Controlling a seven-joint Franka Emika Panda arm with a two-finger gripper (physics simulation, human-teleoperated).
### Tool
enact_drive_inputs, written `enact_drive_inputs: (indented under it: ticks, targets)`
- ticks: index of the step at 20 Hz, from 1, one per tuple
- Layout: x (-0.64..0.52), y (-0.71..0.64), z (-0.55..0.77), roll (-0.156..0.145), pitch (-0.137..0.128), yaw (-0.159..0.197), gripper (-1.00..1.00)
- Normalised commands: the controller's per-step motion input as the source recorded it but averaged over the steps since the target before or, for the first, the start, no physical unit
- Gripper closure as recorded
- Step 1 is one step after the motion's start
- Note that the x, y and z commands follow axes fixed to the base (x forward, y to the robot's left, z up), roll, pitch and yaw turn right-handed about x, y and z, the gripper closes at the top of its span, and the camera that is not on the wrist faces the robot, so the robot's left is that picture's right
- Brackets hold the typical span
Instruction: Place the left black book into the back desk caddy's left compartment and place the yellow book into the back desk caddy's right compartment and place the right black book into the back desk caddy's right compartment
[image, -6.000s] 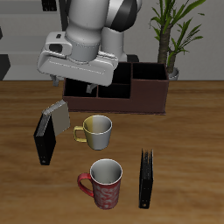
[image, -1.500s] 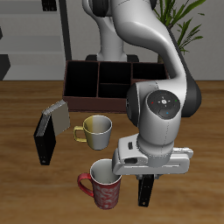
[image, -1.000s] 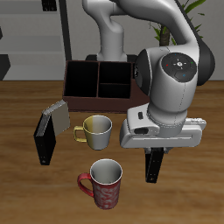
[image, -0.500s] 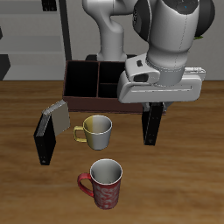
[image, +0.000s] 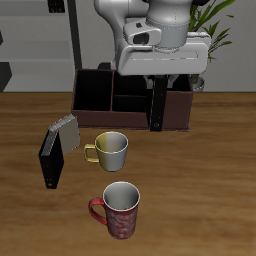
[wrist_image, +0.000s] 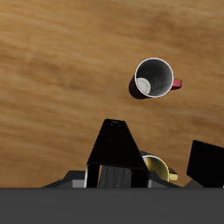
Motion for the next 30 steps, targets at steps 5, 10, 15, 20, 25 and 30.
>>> enact_drive_inputs:
  ticks: [5, 10, 15, 20, 25, 30]
  targets:
    - [-0.50, -0.30, 0.24, 0.007, -0.088, 0.029, 1.00]
    - [-0.36, -0.37, 0.31, -0.013, -0.070, 0.052, 1.00]
    - [-0.25, -0.39, 0.30, -0.006, -0.005, -0.005, 1.00]
    - [-0.31, -0.48, 0.25, -0.054, -0.028, -0.012, 1.00]
    - [-0.24, -0.28, 0.03, -0.010, 0.072, -0.038, 1.00]
    - [-0.29, -0.20, -0.09, 0.064, 0.083, -0.007, 1.00]
